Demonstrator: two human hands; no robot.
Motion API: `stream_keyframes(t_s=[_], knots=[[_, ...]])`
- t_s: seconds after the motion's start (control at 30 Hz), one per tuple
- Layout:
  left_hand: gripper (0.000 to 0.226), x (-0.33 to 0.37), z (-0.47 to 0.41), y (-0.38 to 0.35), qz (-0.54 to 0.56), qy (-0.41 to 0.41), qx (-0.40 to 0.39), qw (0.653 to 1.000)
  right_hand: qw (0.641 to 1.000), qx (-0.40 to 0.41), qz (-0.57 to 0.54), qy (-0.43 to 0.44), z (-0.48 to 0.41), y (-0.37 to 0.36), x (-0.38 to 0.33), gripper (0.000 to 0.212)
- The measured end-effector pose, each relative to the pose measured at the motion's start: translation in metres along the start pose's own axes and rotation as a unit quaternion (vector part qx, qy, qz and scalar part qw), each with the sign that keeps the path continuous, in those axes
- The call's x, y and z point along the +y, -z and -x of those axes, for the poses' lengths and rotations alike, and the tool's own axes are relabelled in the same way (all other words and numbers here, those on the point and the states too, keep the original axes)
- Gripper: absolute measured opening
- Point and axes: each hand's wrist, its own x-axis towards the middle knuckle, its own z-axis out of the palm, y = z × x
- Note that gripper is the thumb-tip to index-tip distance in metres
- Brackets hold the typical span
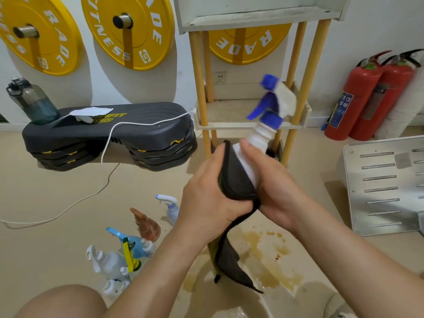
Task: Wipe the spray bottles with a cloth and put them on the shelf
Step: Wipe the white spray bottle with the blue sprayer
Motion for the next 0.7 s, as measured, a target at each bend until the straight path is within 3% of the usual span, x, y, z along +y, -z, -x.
stream_keyframes(t_s=[0.07, 0.17, 0.2, 0.27, 0.33, 0.37, 0.4, 0.47, 0.57, 0.63, 0.7], knots=[[0.096, 0.001, 0.002, -0.001, -0.004, -0.033, -0.013, 0.999, 0.992, 0.015, -0.127, -0.017, -0.001, 0.003, -0.002, 0.047], [0.060, -0.006, 0.002, 0.004, 0.117, -0.018, 0.012, 0.993, 0.983, 0.065, -0.172, -0.021, -0.003, 0.010, -0.003, 0.044], [0.051, -0.009, 0.000, 0.009, 0.102, -0.026, 0.036, 0.994, 0.979, 0.082, -0.185, -0.014, -0.005, 0.014, -0.004, 0.042], [0.047, -0.016, -0.006, 0.021, -0.034, -0.042, 0.043, 0.998, 0.967, 0.101, -0.234, -0.004, -0.006, 0.023, -0.007, 0.047], [0.041, -0.015, -0.009, 0.025, -0.219, 0.017, -0.025, 0.975, 0.960, 0.092, -0.265, 0.004, -0.006, 0.025, -0.006, 0.059], [0.041, -0.016, -0.010, 0.022, -0.231, 0.062, -0.037, 0.970, 0.960, 0.081, -0.269, 0.003, -0.005, 0.024, -0.005, 0.060], [0.041, -0.017, -0.012, 0.018, -0.186, 0.106, -0.029, 0.976, 0.960, 0.072, -0.270, 0.000, -0.004, 0.021, -0.002, 0.058], [0.039, -0.011, -0.015, 0.016, 0.062, 0.194, 0.027, 0.979, 0.957, 0.069, -0.283, -0.008, -0.004, 0.014, 0.004, 0.054], [0.023, 0.007, -0.012, 0.011, 0.380, 0.237, 0.051, 0.893, 0.940, 0.112, -0.322, -0.014, -0.012, 0.014, 0.008, 0.058], [0.025, 0.021, -0.002, -0.002, 0.429, 0.194, 0.019, 0.882, 0.923, 0.153, -0.353, -0.015, -0.017, 0.019, 0.007, 0.058], [0.033, 0.025, 0.014, -0.021, 0.394, 0.122, -0.018, 0.911, 0.907, 0.188, -0.377, -0.022, -0.021, 0.024, 0.008, 0.059]])
